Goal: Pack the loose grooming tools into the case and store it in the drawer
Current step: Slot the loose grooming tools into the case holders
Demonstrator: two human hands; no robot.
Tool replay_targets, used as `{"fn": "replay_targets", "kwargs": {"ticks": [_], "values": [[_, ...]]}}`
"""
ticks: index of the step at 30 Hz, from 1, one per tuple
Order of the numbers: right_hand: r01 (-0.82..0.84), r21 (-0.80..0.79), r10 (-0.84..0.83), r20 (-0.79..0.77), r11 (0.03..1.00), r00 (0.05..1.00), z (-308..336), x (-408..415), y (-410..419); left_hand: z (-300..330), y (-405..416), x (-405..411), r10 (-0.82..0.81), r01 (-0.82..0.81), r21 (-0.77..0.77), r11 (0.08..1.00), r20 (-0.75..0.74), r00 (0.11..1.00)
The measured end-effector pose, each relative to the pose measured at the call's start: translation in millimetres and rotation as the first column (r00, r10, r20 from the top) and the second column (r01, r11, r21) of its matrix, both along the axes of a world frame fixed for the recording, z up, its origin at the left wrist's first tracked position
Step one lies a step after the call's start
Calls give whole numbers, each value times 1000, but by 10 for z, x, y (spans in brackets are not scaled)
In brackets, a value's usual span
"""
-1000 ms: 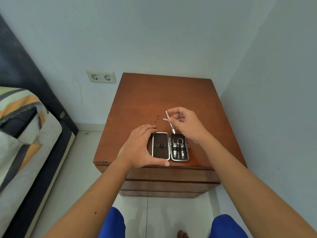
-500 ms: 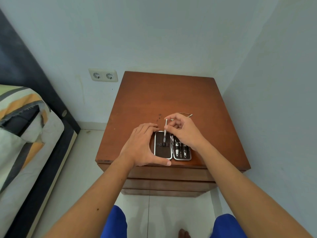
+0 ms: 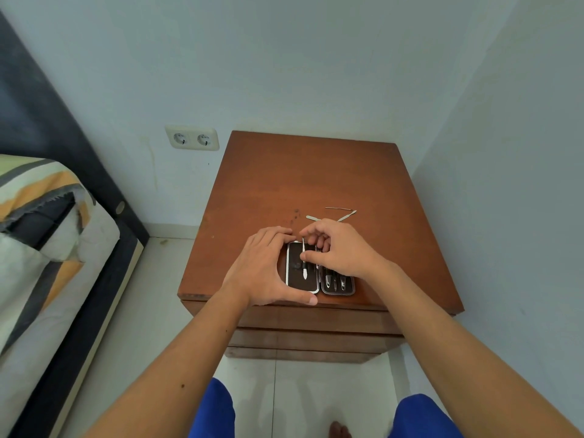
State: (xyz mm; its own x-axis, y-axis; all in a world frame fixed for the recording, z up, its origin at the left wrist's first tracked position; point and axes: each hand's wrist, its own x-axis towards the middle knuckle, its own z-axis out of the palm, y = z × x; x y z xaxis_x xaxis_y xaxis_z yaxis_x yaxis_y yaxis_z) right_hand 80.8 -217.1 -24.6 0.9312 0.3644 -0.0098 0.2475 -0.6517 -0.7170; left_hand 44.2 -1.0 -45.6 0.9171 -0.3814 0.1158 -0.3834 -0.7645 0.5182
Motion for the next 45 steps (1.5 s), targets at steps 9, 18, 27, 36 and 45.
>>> {"fn": "replay_targets", "kwargs": {"ticks": [9, 18, 27, 36, 45], "values": [[-127, -199, 136, 35, 972, 990, 61, -148, -55, 3, 0, -3, 3, -3, -4, 1000, -8, 1000], [11, 3, -11, 98, 1000, 995, 11, -185, -121, 5, -12, -6, 0, 0, -2, 1000, -5, 1000], [321, -177, -273, 249, 930, 929, -6, 323, -182, 37, -10, -10, 6, -6, 12, 1000, -16, 1000], [204, -437, -39, 359, 876, 933, -5, 436, -90, 34, -10, -18, 10, -10, 21, 1000, -1, 1000], [311, 268, -293, -106, 912, 950, 94, 162, -101, 18, 0, -5, 4, -4, 14, 1000, -2, 1000]]}}
